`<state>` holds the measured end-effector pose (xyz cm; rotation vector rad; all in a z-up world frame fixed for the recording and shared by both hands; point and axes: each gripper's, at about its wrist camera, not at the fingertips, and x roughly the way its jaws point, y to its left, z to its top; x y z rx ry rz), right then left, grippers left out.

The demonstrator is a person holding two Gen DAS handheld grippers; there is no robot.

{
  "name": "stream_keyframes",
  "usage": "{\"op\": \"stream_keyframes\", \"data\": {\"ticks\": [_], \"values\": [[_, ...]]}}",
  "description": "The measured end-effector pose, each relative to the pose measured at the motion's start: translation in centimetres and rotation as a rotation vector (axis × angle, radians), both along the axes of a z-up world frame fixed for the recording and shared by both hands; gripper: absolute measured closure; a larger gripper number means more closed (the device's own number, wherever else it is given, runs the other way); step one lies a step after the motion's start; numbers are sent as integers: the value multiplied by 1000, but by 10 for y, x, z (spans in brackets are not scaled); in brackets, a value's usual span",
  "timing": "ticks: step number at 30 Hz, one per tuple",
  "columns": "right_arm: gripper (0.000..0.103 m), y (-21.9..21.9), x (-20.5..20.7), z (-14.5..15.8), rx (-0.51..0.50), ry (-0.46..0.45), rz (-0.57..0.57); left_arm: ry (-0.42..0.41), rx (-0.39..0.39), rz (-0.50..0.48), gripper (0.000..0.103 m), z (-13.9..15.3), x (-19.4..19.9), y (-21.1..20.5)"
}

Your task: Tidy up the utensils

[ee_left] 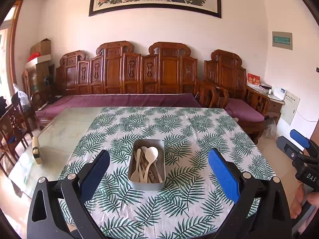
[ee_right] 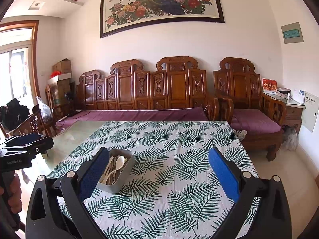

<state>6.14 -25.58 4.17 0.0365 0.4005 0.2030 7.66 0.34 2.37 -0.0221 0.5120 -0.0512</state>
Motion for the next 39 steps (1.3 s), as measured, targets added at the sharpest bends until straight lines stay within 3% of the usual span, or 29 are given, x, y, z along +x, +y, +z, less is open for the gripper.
{"op": "stream_keyframes", "data": {"ticks": [39], "values": [[3,3,-1,2,2,0,-1,-3,-3,-12,8,0,-3,-2]]}}
